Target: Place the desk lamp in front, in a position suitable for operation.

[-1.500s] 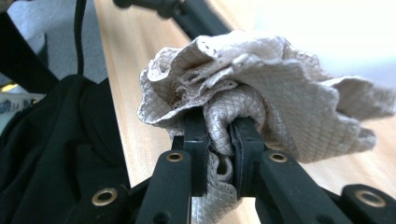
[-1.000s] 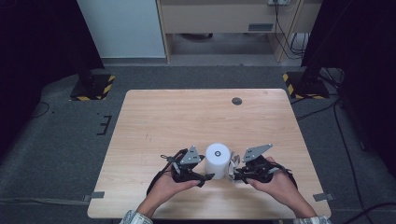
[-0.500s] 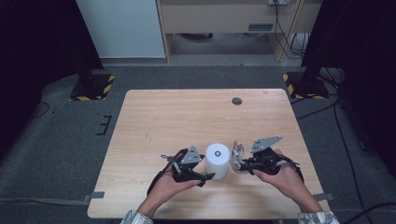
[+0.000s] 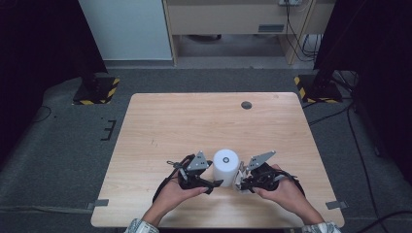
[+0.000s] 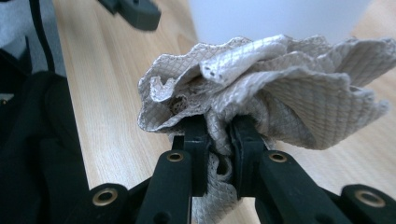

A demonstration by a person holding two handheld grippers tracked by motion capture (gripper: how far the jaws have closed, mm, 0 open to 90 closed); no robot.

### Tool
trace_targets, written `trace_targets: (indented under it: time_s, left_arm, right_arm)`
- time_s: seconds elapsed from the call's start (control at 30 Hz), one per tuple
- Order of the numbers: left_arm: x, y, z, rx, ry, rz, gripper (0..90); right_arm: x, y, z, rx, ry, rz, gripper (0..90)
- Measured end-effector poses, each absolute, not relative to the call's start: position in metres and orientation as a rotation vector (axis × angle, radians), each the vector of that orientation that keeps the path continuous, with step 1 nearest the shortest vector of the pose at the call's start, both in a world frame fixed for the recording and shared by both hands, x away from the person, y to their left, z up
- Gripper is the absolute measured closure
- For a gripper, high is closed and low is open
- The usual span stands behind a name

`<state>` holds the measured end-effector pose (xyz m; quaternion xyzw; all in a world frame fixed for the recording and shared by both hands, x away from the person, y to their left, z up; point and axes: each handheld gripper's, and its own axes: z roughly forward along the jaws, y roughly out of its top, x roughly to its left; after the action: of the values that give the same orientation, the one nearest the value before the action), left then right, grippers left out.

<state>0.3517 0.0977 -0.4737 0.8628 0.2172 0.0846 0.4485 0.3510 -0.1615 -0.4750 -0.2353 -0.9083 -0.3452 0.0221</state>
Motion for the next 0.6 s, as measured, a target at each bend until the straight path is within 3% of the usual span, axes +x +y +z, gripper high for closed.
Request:
trace_targets:
  time_s: [0.6]
  left_arm:
    - [0.352,0.097,-0.474,2.134,0.544,0.214,20.9]
  right_arm:
    - [0.362,-0.181,-0.425,-0.789,-2.843,-1.265,79.7]
